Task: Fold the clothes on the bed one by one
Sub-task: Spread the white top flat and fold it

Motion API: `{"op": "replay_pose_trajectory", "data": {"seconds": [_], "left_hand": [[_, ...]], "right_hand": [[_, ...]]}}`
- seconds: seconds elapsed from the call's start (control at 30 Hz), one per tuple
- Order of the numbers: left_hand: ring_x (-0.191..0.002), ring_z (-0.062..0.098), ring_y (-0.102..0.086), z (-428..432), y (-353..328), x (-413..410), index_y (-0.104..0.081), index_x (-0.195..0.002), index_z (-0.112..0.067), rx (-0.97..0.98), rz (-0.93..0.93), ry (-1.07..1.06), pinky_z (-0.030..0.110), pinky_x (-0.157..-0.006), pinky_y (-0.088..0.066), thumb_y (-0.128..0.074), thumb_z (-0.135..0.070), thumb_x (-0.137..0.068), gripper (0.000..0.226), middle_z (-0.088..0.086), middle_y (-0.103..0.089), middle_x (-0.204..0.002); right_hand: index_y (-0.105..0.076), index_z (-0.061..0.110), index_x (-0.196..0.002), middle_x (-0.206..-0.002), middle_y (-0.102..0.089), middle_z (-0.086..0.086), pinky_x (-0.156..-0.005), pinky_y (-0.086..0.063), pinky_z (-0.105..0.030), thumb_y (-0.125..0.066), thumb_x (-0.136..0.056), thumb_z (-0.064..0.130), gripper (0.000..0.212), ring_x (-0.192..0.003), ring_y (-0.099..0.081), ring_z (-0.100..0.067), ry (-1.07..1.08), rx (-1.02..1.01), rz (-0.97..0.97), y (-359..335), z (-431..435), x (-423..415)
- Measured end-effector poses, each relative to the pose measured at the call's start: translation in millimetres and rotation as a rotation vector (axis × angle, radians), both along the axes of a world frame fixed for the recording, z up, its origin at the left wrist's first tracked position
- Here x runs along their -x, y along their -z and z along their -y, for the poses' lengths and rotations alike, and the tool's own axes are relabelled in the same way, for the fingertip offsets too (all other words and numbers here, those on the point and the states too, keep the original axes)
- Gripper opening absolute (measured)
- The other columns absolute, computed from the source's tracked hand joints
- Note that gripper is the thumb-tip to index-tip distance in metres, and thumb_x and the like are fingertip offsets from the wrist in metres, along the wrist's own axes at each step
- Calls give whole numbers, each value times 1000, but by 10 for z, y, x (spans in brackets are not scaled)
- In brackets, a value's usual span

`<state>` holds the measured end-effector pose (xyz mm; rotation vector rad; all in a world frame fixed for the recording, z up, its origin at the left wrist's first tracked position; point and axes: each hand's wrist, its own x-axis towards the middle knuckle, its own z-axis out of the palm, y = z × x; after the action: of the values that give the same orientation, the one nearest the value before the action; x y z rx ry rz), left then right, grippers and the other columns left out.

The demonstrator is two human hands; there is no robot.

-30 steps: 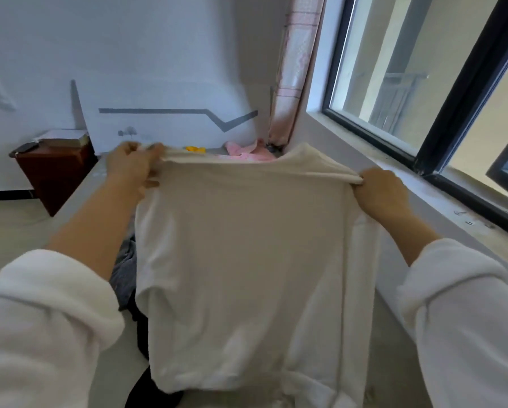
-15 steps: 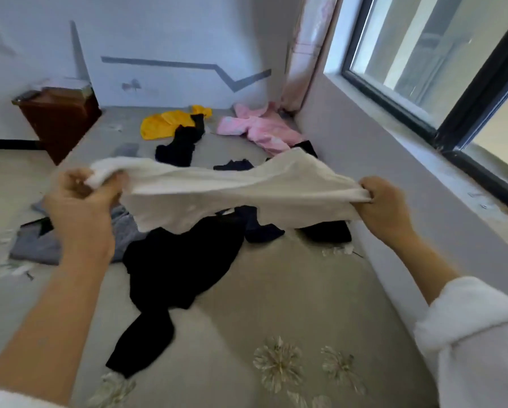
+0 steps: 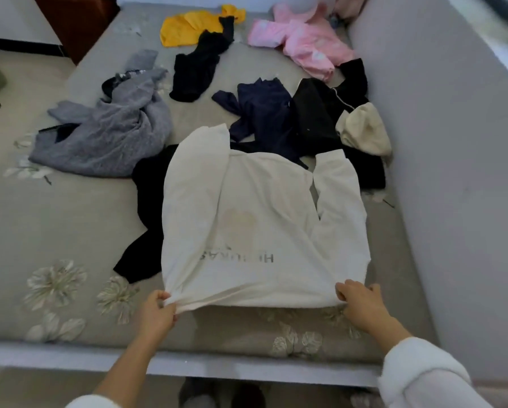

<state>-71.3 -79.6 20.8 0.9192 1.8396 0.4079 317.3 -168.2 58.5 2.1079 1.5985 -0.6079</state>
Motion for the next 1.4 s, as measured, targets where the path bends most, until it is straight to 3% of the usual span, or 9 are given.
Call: {"op": "replay_pose_trajectory", "data": {"seconds": [0.13, 0.3, 0.57, 0.67, 0.77, 0.97, 1.1, 1.27, 1.4], "left_hand": [[-67, 34, -59, 234, 242, 115, -51, -84, -13, -15, -233, 209, 41, -58, -48, -52, 2, -87, 15, 16, -60, -77], [-80, 25, -55, 349, 595, 77, -49, -121, -15, 207, -224, 376, 34, -64, -41, -60, -13, -90, 33, 10, -59, -103], [-118, 35, -46, -76, 874, -237, -34, -139, -9, 16, -268, 196, 43, -93, -41, -61, -11, -88, 58, 18, -39, -138], [-124, 38, -42, -234, 1037, -296, -21, -148, -18, 34, -265, 194, 46, -102, -37, -65, -16, -88, 74, 19, -28, -146], [-116, 37, -49, -352, 1206, -237, -28, -142, -11, 65, -227, 241, 44, -94, -41, -57, -8, -90, 60, 18, -44, -135], [-91, 31, -58, -641, 1222, 52, -51, -100, -7, 340, -260, 477, 41, -79, -49, -62, -16, -85, 21, 15, -60, -102], [-100, 30, -51, -1039, 1171, -9, -44, -114, -13, 28, -331, 393, 36, -80, -42, -68, -26, -79, 44, 10, -46, -115], [-123, 32, -30, -1773, 1211, -350, -38, -135, -12, -366, -476, 412, 44, -97, -32, -66, -32, -84, 62, 13, -31, -138], [-140, 31, -11, -2249, 1365, -565, -25, -147, -13, -464, -574, 557, 54, -110, -17, -60, -48, -86, 79, 13, -14, -155]], "right_hand": [[-35, 27, -78, -84, -39, 6, -91, -27, -37, -46, -85, 6, 25, -84, -41, -17, -29, 72, -16, 257, 155, 55], [-54, 22, -110, -114, -55, 0, -103, -28, -45, -47, -89, 10, 26, -113, -50, -21, 67, 286, -81, 660, 148, 362], [-18, 20, -150, -147, -33, -2, -106, -33, -39, -51, -94, 38, 67, -132, -36, -23, 335, 2, -463, 1217, -194, 1147], [-29, 25, -143, -134, -40, -1, -98, -32, -43, -48, -94, 45, 57, -127, -39, -23, 468, -32, -332, 1452, -252, 1346], [-51, 24, -95, -94, -45, 2, -80, -33, -34, -49, -91, 23, 5, -102, -55, -23, 333, 117, -230, 1521, -208, 1318], [-54, 13, -92, -102, -61, -9, -77, -46, -28, -55, -89, 19, 6, -96, -60, -26, 292, 574, -368, 1426, -264, 1196], [-52, 19, -74, -85, -58, -3, -66, -40, -27, -53, -88, 25, 16, -81, -56, -22, 469, 259, -387, 1350, -883, 1135], [-36, 21, -143, -147, -38, -3, -100, -40, -35, -54, -91, 25, 55, -129, -41, -23, 344, -88, -365, 1489, -1560, 1232], [-4, 28, -152, -160, -6, -5, -107, -36, -42, -64, -89, 35, 88, -143, -20, -28, 277, -58, -315, 1688, -1890, 1347]]}}
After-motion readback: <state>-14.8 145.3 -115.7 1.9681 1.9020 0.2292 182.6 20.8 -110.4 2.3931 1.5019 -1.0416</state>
